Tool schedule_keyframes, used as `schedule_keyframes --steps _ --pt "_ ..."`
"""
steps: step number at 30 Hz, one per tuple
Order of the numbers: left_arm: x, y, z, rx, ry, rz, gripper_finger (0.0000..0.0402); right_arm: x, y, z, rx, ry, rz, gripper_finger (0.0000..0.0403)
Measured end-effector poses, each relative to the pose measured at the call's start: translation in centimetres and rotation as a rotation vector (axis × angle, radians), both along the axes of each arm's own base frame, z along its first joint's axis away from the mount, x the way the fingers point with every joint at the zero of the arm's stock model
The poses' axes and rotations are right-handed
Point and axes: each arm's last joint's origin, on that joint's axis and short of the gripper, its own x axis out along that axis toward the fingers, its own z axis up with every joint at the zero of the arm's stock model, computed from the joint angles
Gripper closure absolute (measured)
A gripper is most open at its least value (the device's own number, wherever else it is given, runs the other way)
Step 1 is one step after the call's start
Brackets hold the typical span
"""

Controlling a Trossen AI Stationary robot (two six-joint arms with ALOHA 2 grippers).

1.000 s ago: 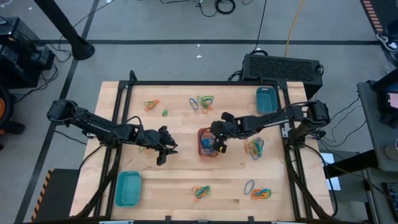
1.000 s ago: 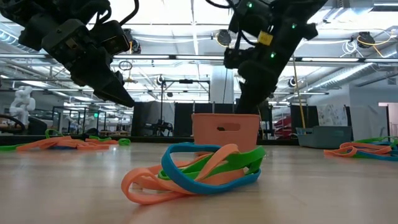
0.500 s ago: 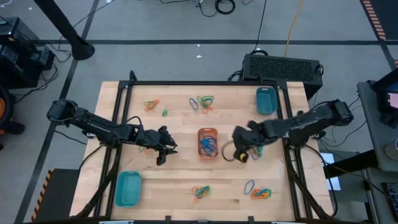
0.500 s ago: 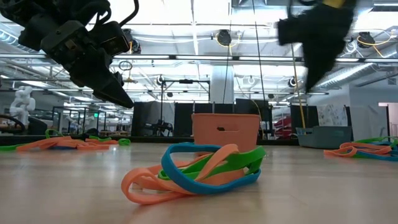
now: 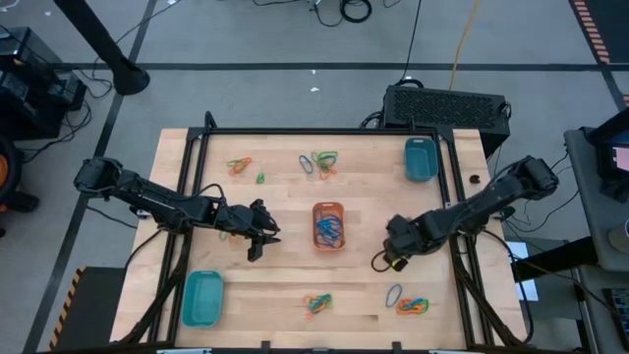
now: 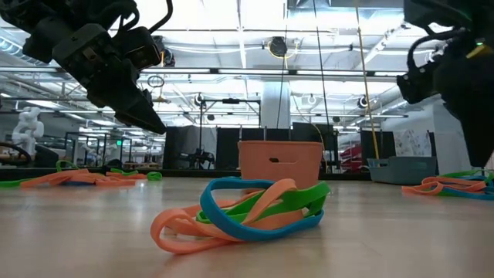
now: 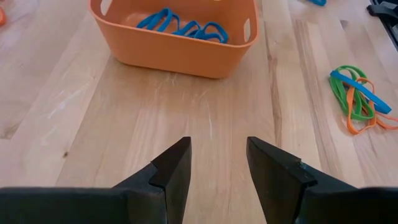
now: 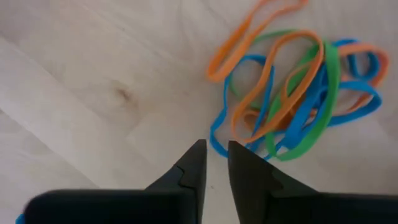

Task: Sort rubber bands into baskets
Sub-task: Put the blue rubber band into the orange bin

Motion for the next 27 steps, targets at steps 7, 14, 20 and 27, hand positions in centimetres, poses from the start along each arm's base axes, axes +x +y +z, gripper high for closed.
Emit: schedule_keyframes --steps 7,14,20,27 --pt "0.0 0.0 0.0 0.0 0.0 0.0 0.024 0.0 0.8 -0.5 0.004 -0.067 0.015 0.0298" --pt "0.0 0.0 0.0 0.0 0.0 0.0 0.024 -0.4 0.6 -1.6 -0.025 -0.089 0.005 0.0283" --pt "0.0 0.0 0.0 0.001 0.0 0.0 0.024 -1.0 0.3 -3.1 -0.016 -0.095 -0.006 0.0284" --pt "0.0 0.0 0.0 0.0 0.001 0.0 0.024 -1.7 0.0 -4.3 -0.01 -0.096 -0.034 0.0284"
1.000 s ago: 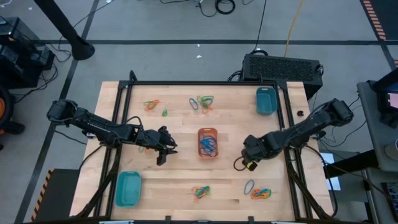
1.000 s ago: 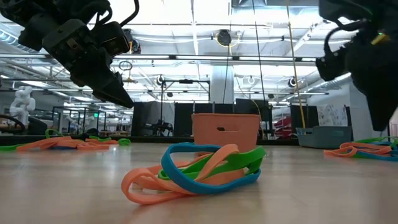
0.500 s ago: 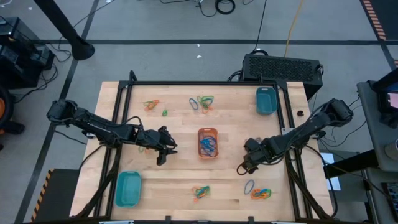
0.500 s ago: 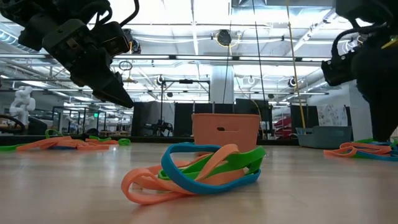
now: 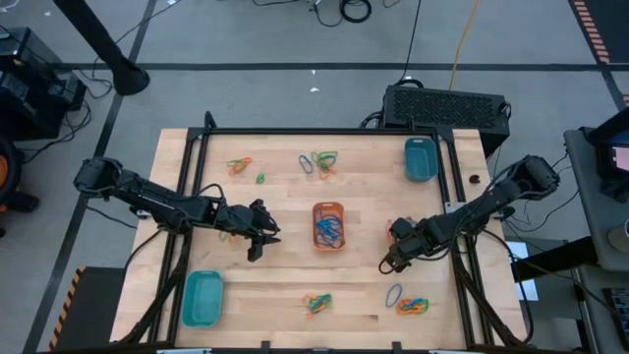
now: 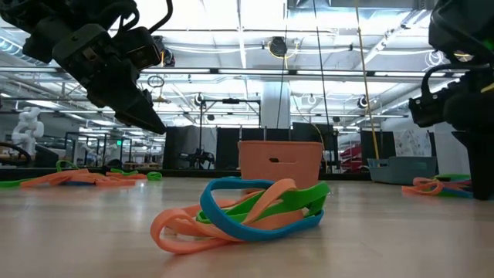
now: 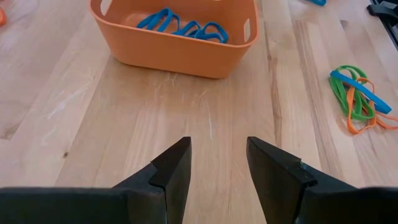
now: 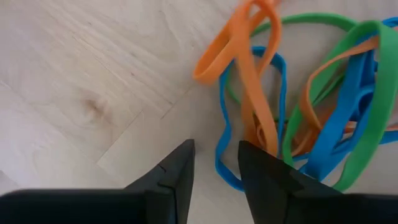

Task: Sort rubber bands into baskets
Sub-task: Put the blue rubber band into the orange bin

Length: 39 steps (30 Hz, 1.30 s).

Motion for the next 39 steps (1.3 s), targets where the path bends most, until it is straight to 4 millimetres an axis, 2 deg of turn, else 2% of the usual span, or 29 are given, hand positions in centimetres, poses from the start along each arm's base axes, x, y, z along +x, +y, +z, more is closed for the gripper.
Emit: schedule_keyframes --steps 4,9,16,22,27,35,39 --pt "0.0 0.0 0.0 0.0 0.0 0.0 0.024 0.0 0.0 0.0 0.011 0.003 0.002 0.0307" --pt "0.0 0.0 0.0 0.0 0.0 0.0 0.024 0.1 0.1 0.0 0.02 -0.006 0.031 0.0387" --pt "0.0 0.0 0.0 0.0 0.0 0.0 0.024 0.5 0.3 1.1 0.009 0.041 0.089 0.0401" --pt "0.0 0.0 0.0 -0.001 0.0 0.001 0.024 1.6 0.9 4.5 -0.017 0.068 0.146 0.0402" --pt "0.0 0.0 0.0 -0.001 0.0 0.001 0.024 3.0 1.4 8.0 -0.043 0.013 0.204 0.0402" --pt "0.0 0.0 0.0 -0.001 0.0 0.001 0.024 5.5 1.5 13.3 -0.263 -0.228 0.277 0.0402" --pt "0.0 0.0 0.0 -0.003 0.0 0.003 0.024 6.5 0.8 14.3 -0.358 -0.314 0.277 0.0403"
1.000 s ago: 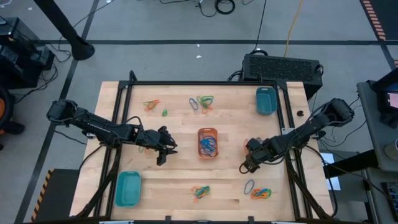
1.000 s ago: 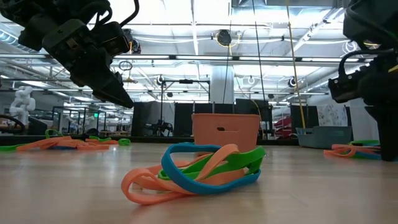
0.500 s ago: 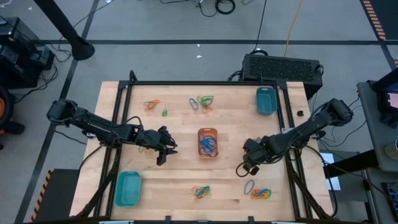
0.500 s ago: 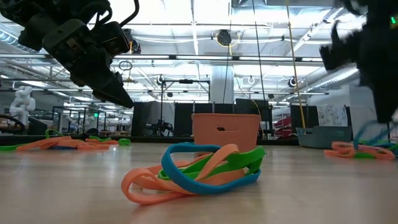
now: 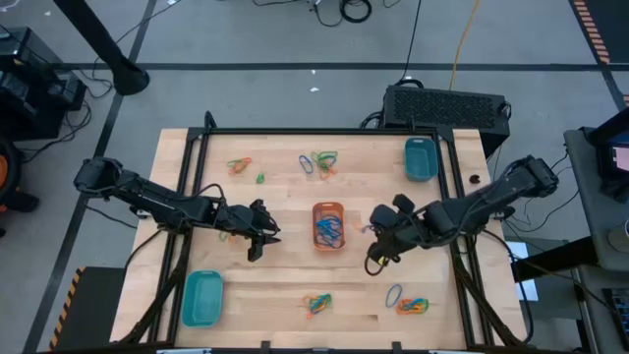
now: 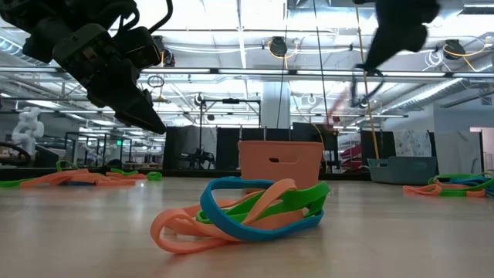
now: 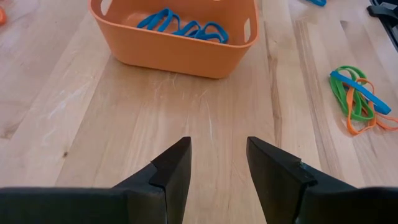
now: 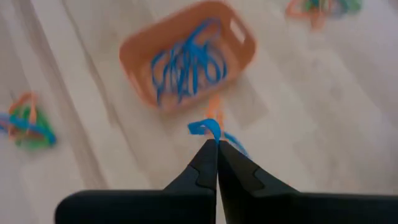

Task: Sort rubber bands into baskets
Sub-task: Put the blue rubber band into the orange bin

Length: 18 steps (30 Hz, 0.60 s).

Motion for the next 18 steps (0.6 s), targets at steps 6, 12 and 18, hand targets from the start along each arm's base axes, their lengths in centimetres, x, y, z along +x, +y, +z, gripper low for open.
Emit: schedule_keyframes --steps 6,12,18 --pt "0.0 0.0 0.0 -0.012 0.001 0.01 0.024 2.1 -1.4 -0.5 -0.025 -0.084 0.042 0.0403" --pt "0.0 0.0 0.0 -0.014 0.002 0.011 0.024 4.9 -3.1 -1.6 -0.049 -0.125 0.041 0.0403" --pt "0.0 0.0 0.0 -0.014 0.007 0.012 0.024 6.7 -4.3 -3.6 -0.038 -0.074 0.071 0.0402"
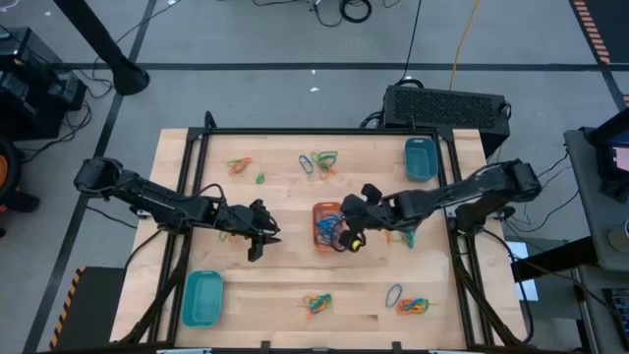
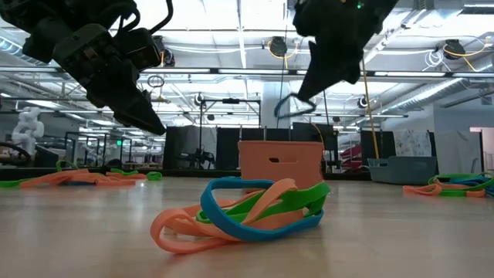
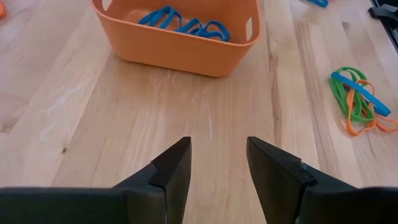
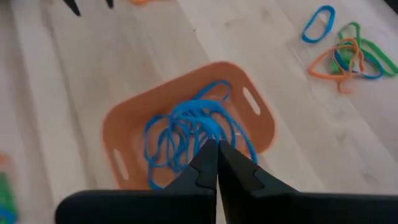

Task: Sort rubber bands into baskets
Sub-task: Put the blue rubber band into the orange bin

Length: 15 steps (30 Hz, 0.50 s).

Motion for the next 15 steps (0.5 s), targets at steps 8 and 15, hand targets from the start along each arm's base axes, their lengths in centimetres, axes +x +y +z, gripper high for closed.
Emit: schedule_keyframes --steps 8,15 --pt "0.0 0.0 0.0 0.005 0.0 -0.004 0.024 0.5 -0.3 0.3 0.006 -0.049 -0.006 0.0402" --pt "0.0 0.0 0.0 0.0 0.0 0.0 0.024 2.2 0.0 -1.5 0.032 -0.072 0.005 0.0402"
